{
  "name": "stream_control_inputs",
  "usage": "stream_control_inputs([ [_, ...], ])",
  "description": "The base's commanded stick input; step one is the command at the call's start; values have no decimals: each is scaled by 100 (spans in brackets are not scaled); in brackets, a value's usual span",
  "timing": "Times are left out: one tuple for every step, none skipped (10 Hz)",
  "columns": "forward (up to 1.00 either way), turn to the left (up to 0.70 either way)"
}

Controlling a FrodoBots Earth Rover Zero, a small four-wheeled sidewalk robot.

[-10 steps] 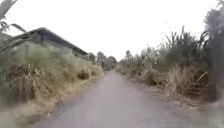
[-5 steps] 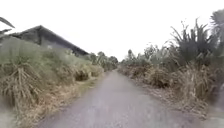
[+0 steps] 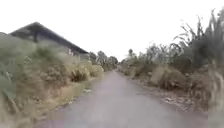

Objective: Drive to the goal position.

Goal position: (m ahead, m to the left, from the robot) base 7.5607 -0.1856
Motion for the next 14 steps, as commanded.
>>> stream_control_inputs([
  [100, 0],
  [100, 0],
  [100, 0],
  [100, 0],
  [100, 0],
  [100, 0],
  [100, 0],
  [100, 0],
  [100, 0],
  [100, 0],
  [100, 0],
  [100, 0],
  [100, 0],
  [100, 0],
])
